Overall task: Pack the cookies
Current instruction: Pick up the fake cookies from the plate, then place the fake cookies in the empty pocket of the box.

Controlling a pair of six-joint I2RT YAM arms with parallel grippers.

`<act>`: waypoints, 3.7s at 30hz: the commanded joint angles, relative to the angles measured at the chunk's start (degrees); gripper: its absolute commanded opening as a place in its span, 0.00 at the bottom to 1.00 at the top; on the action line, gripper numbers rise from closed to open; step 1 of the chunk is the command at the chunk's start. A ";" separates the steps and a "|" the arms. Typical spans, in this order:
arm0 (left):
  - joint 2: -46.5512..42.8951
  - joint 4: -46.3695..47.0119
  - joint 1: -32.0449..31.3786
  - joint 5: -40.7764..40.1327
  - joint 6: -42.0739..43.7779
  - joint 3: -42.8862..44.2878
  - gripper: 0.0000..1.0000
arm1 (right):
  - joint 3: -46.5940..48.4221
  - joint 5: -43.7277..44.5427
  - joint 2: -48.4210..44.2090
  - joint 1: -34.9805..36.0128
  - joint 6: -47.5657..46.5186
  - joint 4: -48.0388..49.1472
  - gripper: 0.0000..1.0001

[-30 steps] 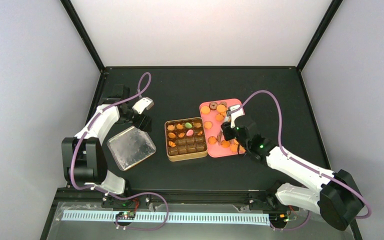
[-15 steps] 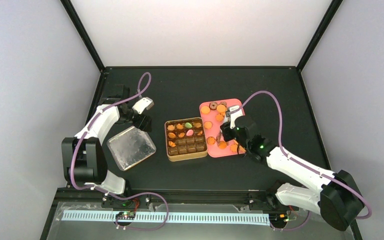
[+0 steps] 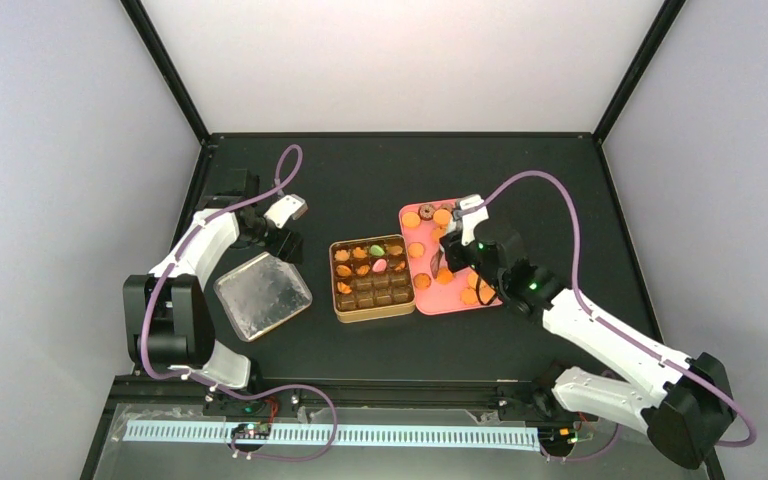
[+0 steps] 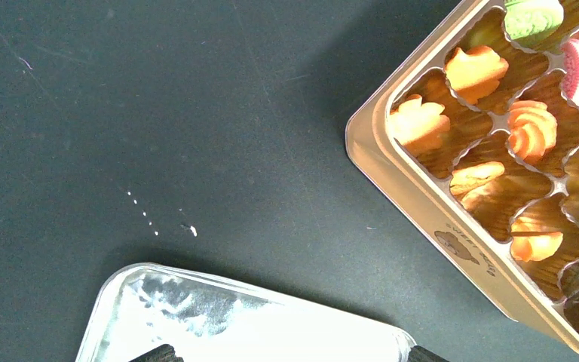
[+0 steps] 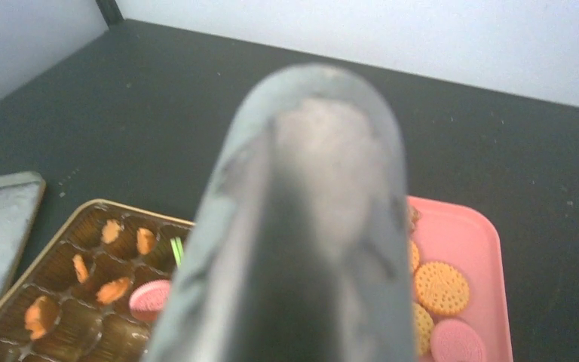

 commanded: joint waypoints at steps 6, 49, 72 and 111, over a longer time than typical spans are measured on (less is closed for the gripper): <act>-0.50 0.52 0.75 -0.04 -0.40 0.24 0.80 | 6.60 1.50 0.11 5.30 -0.98 0.86 0.21; -1.40 0.24 1.18 0.78 0.19 -0.86 0.81 | 25.32 -1.14 25.82 18.00 -4.04 9.72 0.39; -1.60 0.07 1.33 0.55 0.58 -0.69 0.81 | 24.75 -4.78 26.82 21.27 -5.23 7.91 0.35; -1.32 -0.37 1.76 1.28 0.56 0.36 0.81 | 25.03 2.27 25.72 19.17 -7.50 6.41 0.26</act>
